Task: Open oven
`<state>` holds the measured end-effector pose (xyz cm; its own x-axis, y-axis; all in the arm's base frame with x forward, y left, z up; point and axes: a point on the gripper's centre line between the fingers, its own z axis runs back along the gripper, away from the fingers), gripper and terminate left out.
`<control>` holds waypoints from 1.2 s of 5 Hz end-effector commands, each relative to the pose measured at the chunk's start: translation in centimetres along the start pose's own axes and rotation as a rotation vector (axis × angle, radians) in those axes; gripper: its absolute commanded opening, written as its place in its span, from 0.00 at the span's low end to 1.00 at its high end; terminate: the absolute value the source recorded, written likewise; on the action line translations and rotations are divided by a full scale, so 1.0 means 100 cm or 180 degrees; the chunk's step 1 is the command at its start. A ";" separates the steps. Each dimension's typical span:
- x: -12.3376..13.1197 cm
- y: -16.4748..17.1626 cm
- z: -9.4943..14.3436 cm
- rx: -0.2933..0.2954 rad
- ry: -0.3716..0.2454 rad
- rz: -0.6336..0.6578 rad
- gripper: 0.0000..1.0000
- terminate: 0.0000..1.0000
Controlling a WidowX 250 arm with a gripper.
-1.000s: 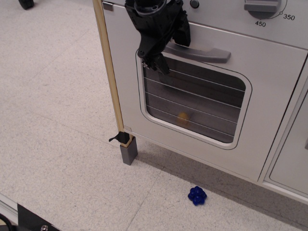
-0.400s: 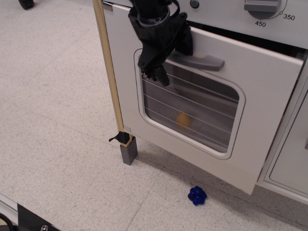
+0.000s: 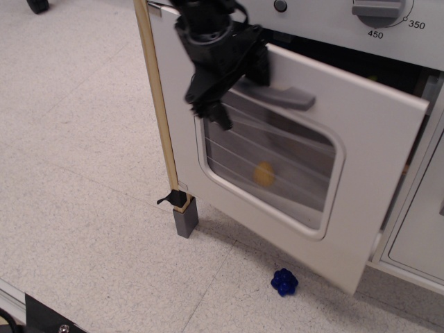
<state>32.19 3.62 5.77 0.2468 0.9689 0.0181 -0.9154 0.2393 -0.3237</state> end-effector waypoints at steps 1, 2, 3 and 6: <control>0.032 0.032 0.024 0.0113 -0.0109 -0.0316 1.00 0.00; 0.029 0.015 0.050 0.0290 -0.0157 -0.0846 1.00 0.00; 0.019 -0.008 0.080 0.0011 -0.0085 -0.1005 1.00 0.00; -0.035 -0.043 0.082 -0.0002 0.0300 -0.0991 1.00 0.00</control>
<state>31.87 -1.48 13.00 0.5368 0.8437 0.0001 -0.8110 0.5161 -0.2758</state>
